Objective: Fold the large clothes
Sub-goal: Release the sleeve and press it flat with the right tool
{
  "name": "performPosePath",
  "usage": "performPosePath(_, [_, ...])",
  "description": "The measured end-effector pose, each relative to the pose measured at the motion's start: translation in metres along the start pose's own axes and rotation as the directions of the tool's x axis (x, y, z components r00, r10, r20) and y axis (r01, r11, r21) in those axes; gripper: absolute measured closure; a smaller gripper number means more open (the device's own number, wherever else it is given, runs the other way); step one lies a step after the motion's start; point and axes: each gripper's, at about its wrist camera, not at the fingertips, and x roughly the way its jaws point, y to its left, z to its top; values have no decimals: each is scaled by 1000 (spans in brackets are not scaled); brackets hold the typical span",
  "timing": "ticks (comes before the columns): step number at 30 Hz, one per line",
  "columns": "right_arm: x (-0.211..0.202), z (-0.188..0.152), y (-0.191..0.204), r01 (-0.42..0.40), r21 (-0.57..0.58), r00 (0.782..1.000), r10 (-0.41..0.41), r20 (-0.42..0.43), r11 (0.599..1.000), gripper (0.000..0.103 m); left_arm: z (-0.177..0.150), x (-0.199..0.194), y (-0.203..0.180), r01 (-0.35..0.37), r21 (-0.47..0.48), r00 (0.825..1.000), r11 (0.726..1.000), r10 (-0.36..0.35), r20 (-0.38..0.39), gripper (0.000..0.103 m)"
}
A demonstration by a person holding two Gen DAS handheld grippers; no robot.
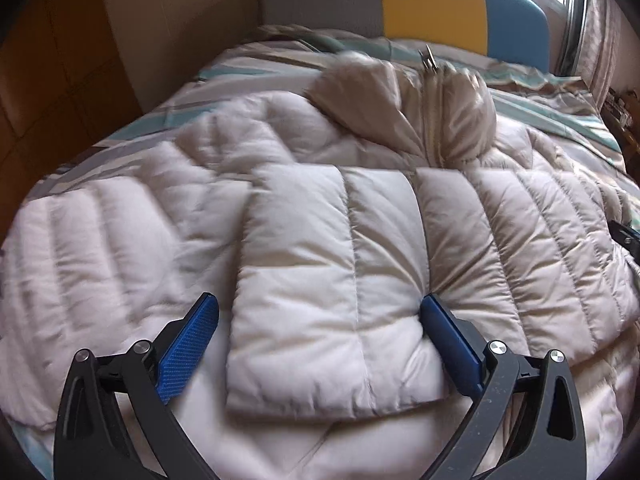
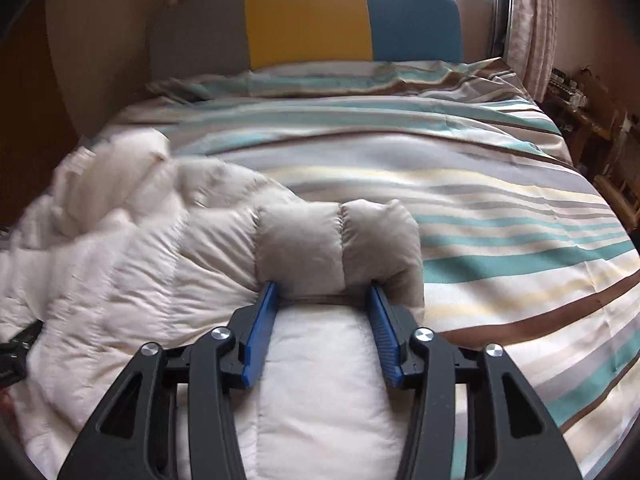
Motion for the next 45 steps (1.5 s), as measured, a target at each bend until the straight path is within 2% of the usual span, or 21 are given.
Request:
performPosePath(5, [-32, -18, 19, -31, -26, 999, 30, -20, 999, 53, -13, 0, 17, 30, -29, 1000, 999, -30, -9, 3])
performPosePath(9, [-9, -37, 22, 7, -44, 998, -9, -58, 999, 52, -16, 6, 13, 20, -15, 1000, 1000, -20, -2, 3])
performPosePath(14, [2, -45, 37, 68, -108, 997, -72, -35, 992, 50, -18, 9, 12, 22, -13, 1000, 1000, -22, 2, 3])
performPosePath(17, [4, -45, 38, 78, -115, 996, -82, -32, 990, 50, -17, 9, 12, 24, -12, 1000, 1000, -24, 1, 3])
performPosePath(22, [3, -46, 39, 80, -116, 996, -84, -26, 990, 49, -23, -8, 29, 108, -52, 994, 993, -107, 18, 3])
performPosePath(24, [3, -46, 39, 82, -117, 996, -85, -26, 990, 49, -25, -22, 43, 121, -86, 992, 989, -118, 40, 3])
performPosePath(26, [2, -47, 39, 81, -117, 996, -85, -25, 990, 49, -26, -34, 56, 92, -115, 995, 989, -86, 60, 3])
performPosePath(29, [2, -48, 39, 81, -117, 996, -85, -25, 990, 49, -36, -53, 86, -15, -175, 995, 984, 33, 99, 3])
performPosePath(33, [2, -48, 39, 82, -120, 996, -86, -25, 989, 49, -51, -62, 121, -100, -240, 988, 966, 126, 95, 3])
performPosePath(37, [0, -49, 39, 82, -121, 996, -86, -24, 989, 49, -69, -69, 168, -171, -370, 978, 913, 203, 48, 3])
performPosePath(39, [0, -49, 40, 82, -121, 996, -86, -24, 989, 49, -81, -75, 198, -180, -467, 975, 866, 219, 29, 3])
performPosePath(41, [0, -49, 39, 82, -121, 996, -86, -24, 989, 49, -97, -81, 228, -183, -568, 974, 802, 228, 9, 3])
performPosePath(45, [0, -49, 39, 82, -122, 996, -86, -24, 989, 49, -119, -90, 266, -190, -677, 970, 711, 241, -19, 3])
